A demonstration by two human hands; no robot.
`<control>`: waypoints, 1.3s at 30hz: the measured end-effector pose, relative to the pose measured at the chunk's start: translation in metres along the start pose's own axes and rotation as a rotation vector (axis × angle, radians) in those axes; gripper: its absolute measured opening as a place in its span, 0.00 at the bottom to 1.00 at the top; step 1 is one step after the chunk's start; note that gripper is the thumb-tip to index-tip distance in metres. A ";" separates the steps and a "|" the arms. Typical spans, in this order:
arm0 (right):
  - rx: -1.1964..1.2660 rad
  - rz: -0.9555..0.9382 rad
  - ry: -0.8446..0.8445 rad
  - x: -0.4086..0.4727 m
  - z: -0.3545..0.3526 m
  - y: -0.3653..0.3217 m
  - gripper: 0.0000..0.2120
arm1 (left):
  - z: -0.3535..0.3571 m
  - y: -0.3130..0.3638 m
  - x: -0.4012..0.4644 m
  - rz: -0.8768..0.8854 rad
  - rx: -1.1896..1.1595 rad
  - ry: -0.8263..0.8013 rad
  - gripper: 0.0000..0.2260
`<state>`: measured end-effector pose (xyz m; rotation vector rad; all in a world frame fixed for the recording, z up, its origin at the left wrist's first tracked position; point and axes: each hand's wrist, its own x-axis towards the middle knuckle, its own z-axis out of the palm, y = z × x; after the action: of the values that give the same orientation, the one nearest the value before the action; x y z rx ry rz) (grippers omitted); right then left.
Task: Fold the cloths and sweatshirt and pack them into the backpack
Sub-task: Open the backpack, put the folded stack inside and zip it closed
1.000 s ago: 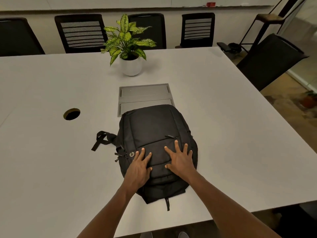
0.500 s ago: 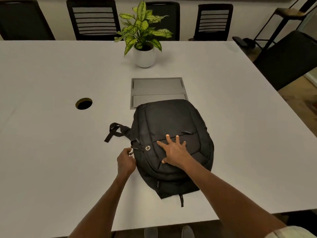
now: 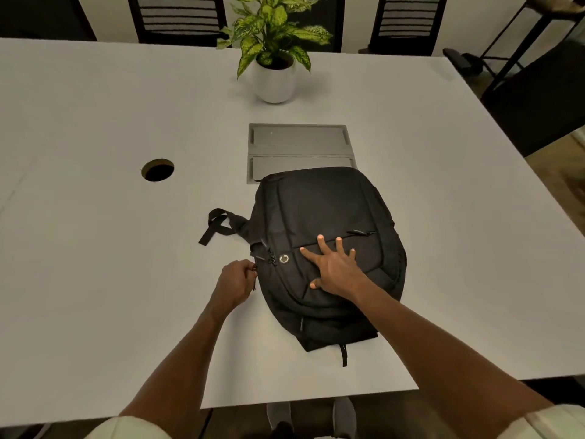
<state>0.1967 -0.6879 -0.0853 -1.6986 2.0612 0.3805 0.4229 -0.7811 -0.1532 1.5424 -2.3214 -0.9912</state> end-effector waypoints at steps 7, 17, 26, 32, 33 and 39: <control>-0.031 0.009 0.000 0.001 0.004 -0.002 0.41 | 0.005 -0.008 -0.027 0.172 0.354 0.076 0.09; -0.051 0.005 -0.008 0.000 0.009 -0.002 0.41 | 0.031 0.012 -0.085 0.270 0.415 -0.044 0.06; 0.015 -0.015 0.020 -0.005 0.014 0.001 0.41 | 0.080 0.039 -0.125 0.313 0.270 -0.085 0.08; 0.475 -0.069 0.311 -0.042 0.031 -0.007 0.19 | 0.076 0.049 -0.137 0.204 0.132 0.030 0.07; 0.493 -0.052 0.444 -0.055 0.037 -0.012 0.11 | 0.075 0.051 -0.139 0.194 0.123 0.049 0.08; 0.799 0.191 0.192 -0.083 0.071 -0.046 0.15 | 0.080 0.062 -0.146 0.114 0.045 0.099 0.08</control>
<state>0.2649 -0.5922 -0.1026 -1.0807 2.0928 -0.5172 0.4019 -0.6048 -0.1457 1.4230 -2.3484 -0.8226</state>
